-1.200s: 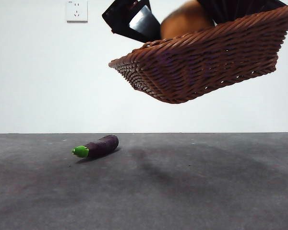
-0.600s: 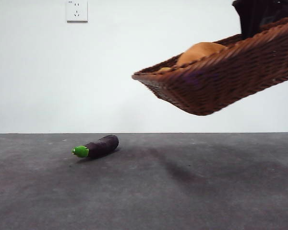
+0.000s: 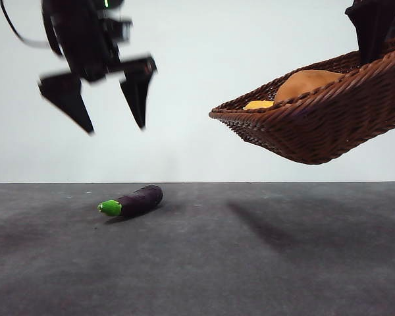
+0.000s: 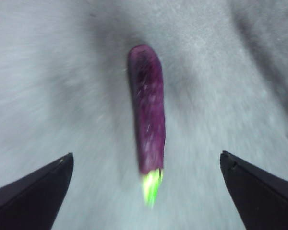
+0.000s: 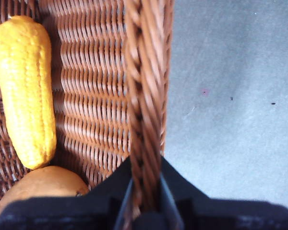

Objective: Help me put the vegetables on the table into the basket

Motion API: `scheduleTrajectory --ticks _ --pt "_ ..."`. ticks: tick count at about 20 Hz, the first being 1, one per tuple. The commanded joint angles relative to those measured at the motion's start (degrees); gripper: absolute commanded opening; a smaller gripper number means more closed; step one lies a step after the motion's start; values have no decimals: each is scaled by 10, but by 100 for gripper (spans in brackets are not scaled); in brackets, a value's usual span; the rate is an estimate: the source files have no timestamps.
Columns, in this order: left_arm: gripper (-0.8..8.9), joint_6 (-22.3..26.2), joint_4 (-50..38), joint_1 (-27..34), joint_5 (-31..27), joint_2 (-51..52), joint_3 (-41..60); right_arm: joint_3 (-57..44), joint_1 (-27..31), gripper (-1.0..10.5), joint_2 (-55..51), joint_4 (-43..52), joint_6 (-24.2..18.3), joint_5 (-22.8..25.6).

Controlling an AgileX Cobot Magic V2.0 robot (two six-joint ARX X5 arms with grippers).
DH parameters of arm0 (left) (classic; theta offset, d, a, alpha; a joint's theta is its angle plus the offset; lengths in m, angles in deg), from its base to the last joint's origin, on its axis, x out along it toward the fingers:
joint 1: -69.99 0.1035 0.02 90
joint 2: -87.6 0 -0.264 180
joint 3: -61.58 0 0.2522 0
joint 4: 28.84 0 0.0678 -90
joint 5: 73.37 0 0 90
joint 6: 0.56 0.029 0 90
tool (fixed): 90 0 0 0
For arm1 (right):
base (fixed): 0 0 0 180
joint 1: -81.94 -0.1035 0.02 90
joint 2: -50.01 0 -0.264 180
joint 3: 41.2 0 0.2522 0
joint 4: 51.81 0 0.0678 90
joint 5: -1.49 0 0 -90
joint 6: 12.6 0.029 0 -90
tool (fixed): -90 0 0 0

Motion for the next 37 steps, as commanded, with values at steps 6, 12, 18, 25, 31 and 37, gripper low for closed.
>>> scheduleTrajectory --ticks 6,12,18,25,31,37 --pt "657 12 -116 21 58 -113 5 3 1 -12 3 1 -3 -4" --pt "508 12 -130 21 58 -154 5 3 1 -12 3 -6 -2 -5" --pt "461 12 -129 21 58 -156 5 3 0 -12 3 -12 2 -5" --pt "461 14 -119 21 59 -156 5 3 0 -12 3 -14 3 -5" --pt "461 14 -106 21 71 -197 5 3 -1 -12 3 -14 3 -5" --pt "-19 14 -111 9 51 -200 5 3 -1 -12 3 -14 3 -5"
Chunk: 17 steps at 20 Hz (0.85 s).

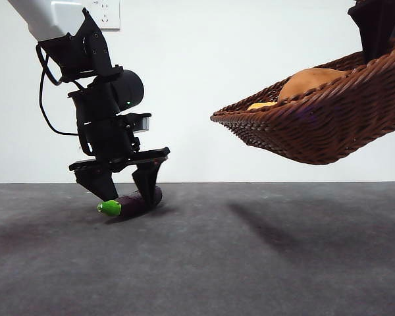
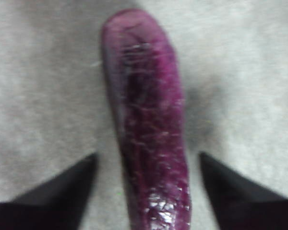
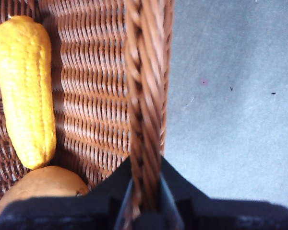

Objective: Help me put the vegetables on the table into the basket

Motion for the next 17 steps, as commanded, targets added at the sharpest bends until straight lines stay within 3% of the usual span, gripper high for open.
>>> scheduleTrajectory --ticks 1,6,8,10,14,17 --pt "-9 0 4 -6 -5 -17 9 3 0 -12 3 3 2 -6" --pt "-9 0 15 -3 -18 28 4 3 0 -12 3 5 3 -5" --pt "-9 -4 18 -3 2 74 3 3 0 -12 3 14 9 -5" --pt "-9 -26 26 -4 75 127 3 3 0 -12 3 35 24 -6" --pt "-9 -61 30 -23 283 220 3 3 -1 -12 3 40 29 -6" --pt "-9 -73 26 -51 337 271 3 3 -1 -12 3 38 28 -41"
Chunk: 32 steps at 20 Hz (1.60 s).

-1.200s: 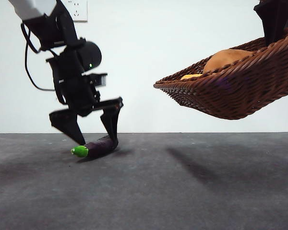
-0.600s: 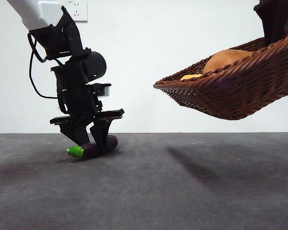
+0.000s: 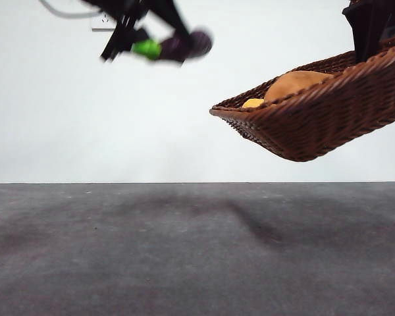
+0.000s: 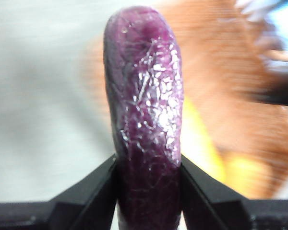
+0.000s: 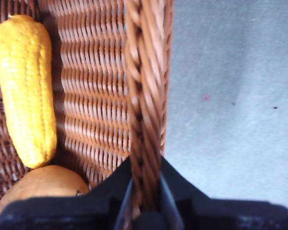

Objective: Help me put the vegetables on the table into the basket

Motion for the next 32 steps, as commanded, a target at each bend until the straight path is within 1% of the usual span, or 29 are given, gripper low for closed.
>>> scheduleTrajectory --ticks 1,3,5,8,10,11,13,14,16,18,19,21,23,24,25,26,27,28,29,30,32 --pt "-9 -15 -3 -19 29 24 2 3 -1 -12 3 7 6 -56" --pt "-8 -43 -1 -33 30 28 2 3 -1 -12 3 13 6 -95" --pt "-3 -90 -7 -42 29 24 2 3 -7 -12 3 17 7 -120" --pt "0 -129 -22 -64 12 23 2 3 -28 -12 3 21 11 -126" --pt "5 -139 -23 -76 -7 23 2 3 -43 -12 3 26 16 -125" --pt "30 -139 -23 -80 -16 23 2 3 -50 -12 3 29 21 -125" --pt "179 -139 -23 -91 -32 23 2 3 -64 -12 3 31 23 -125" --pt "240 -141 -22 -94 -46 23 2 3 -73 -12 3 32 24 -125" --pt "326 -148 -21 -99 -67 23 2 3 -87 -12 3 33 26 -125" --pt "471 -159 -21 -100 -78 23 2 3 -97 -12 3 33 26 -125" --pt "487 -160 -21 -101 -82 23 2 3 -101 -12 3 33 26 -125" --pt "487 -161 -26 -100 -85 23 2 3 -103 -12 3 33 31 -122" --pt "485 -165 -41 -97 -84 31 2 3 -103 -12 3 31 33 -108" --pt "485 -160 -41 -89 -85 44 2 3 -102 -12 3 30 34 -95" --pt "467 -146 -39 -80 -85 62 2 3 -99 -12 3 29 34 -84" --pt "460 -127 -31 -74 -85 83 2 3 -93 -12 3 29 33 -83" --pt "389 -99 -7 -70 -89 108 2 3 -87 -12 3 31 32 -82" --pt "221 -65 33 -67 -112 133 2 3 -81 -12 3 33 31 -82" --pt "21 -28 80 -66 -152 159 2 3 -72 -12 3 35 28 -82" --pt "-5 5 126 -66 -194 184 2 3 -61 -12 4 36 21 -82" --pt "-5 42 202 -67 -250 226 2 1 -35 -12 7 37 8 -82"
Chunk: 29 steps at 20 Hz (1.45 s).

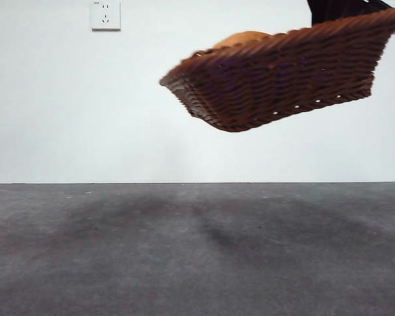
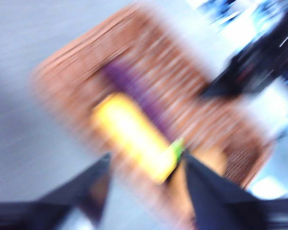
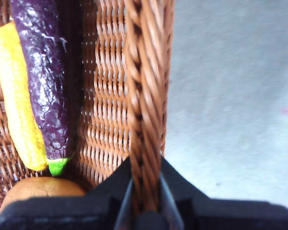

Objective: Help me put the vegetables on the table into the basket

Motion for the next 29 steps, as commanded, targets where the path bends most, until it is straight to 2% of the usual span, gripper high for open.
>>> scheduleTrajectory --ticks 1,4,6,7,10,14,18,21,22,26,27,29 --pt "-5 56 56 0 -46 34 2 -4 26 -12 8 10 -19 -5" --pt "-5 70 139 0 -96 71 2 -33 67 -12 21 26 -39 -6" --pt "-5 79 199 -1 -99 87 3 -62 90 -12 40 49 -50 -7" --pt "-5 80 200 -5 -98 98 8 -76 101 -12 52 63 -53 -12" --pt "-5 63 200 -19 -96 137 19 -93 131 -12 99 111 -63 -69" --pt "-5 58 200 -27 -97 197 60 -93 156 -12 151 177 -62 -73" --pt "-5 53 200 -27 -113 239 152 -93 176 -12 197 214 -60 -81" --pt "-5 16 200 -27 -128 247 216 -93 190 -12 242 225 -70 -125" --pt "-5 2 200 -27 -128 247 226 -93 190 -12 253 233 -83 -137" --pt "-5 0 200 -27 -127 254 228 -93 190 -11 267 257 -78 -137" --pt "-5 0 200 -27 -127 260 228 -92 190 38 267 256 -74 -137" --pt "-5 0 200 -27 -127 271 228 -85 190 299 265 241 -74 -126"
